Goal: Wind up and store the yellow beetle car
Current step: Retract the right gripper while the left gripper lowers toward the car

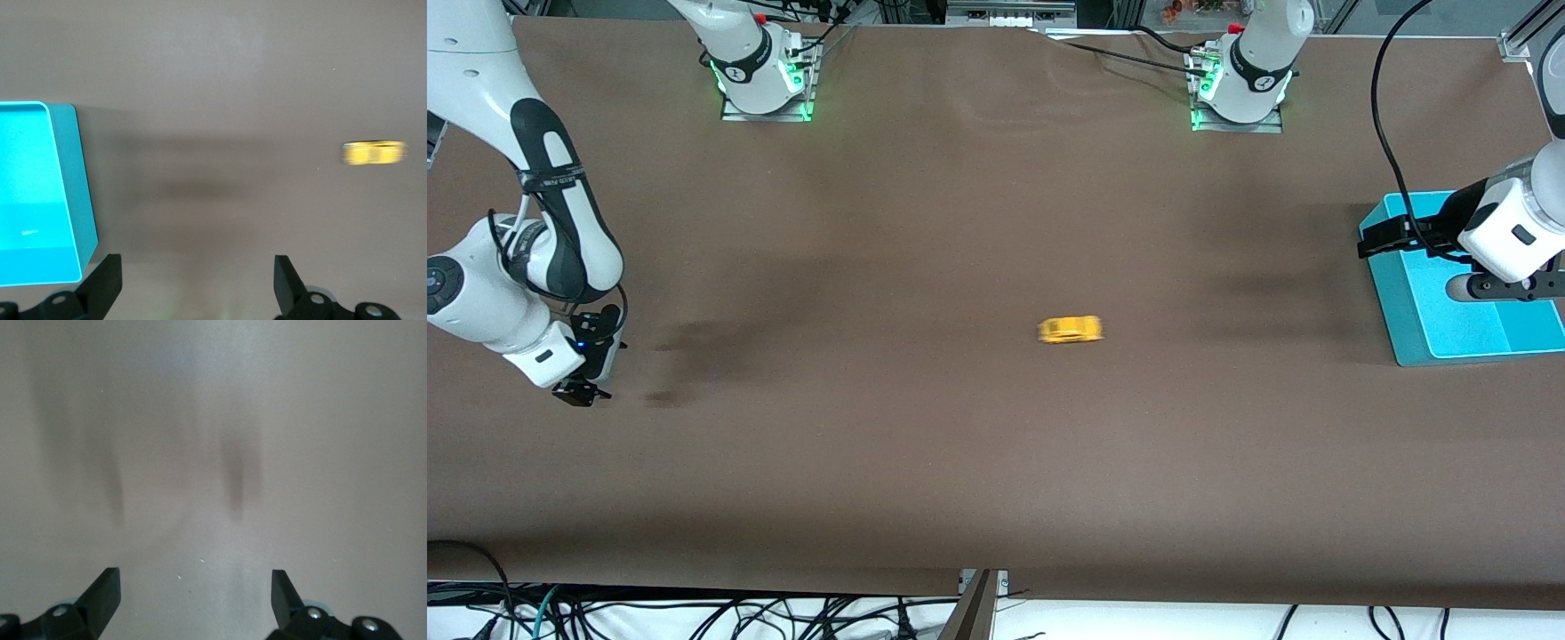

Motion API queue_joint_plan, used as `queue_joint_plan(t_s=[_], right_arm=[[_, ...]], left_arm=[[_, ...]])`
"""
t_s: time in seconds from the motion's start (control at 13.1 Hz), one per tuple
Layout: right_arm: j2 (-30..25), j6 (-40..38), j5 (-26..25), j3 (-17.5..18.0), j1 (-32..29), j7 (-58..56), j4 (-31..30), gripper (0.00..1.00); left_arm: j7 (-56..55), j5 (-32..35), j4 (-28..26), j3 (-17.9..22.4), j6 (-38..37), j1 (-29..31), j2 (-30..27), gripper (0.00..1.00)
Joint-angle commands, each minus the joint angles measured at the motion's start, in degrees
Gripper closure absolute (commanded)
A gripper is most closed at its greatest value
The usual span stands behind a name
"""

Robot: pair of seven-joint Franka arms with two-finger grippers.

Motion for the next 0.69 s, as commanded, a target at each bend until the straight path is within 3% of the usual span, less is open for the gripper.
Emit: queue_joint_plan(t_s=[0.0, 0.31, 0.61], right_arm=[[-2.5, -2.8, 0.7, 0.8, -0.8, -0.6, 0.4, 0.0], [-4.9, -4.6, 3.2, 1.7, -0.8, 3.4, 0.5, 0.0], [-8.1, -8.4, 3.1, 2.5, -0.6, 16.2, 1.6, 0.0]], left_arm=[[2.0, -1.0, 1.3, -0.3, -0.1, 0.6, 0.3, 0.0], [1.9, -1.0, 1.4, -0.6, -0.2, 0.4, 0.4, 0.0], [1.9, -0.6, 1.4, -0.7, -0.7, 0.3, 0.1, 0.0]])
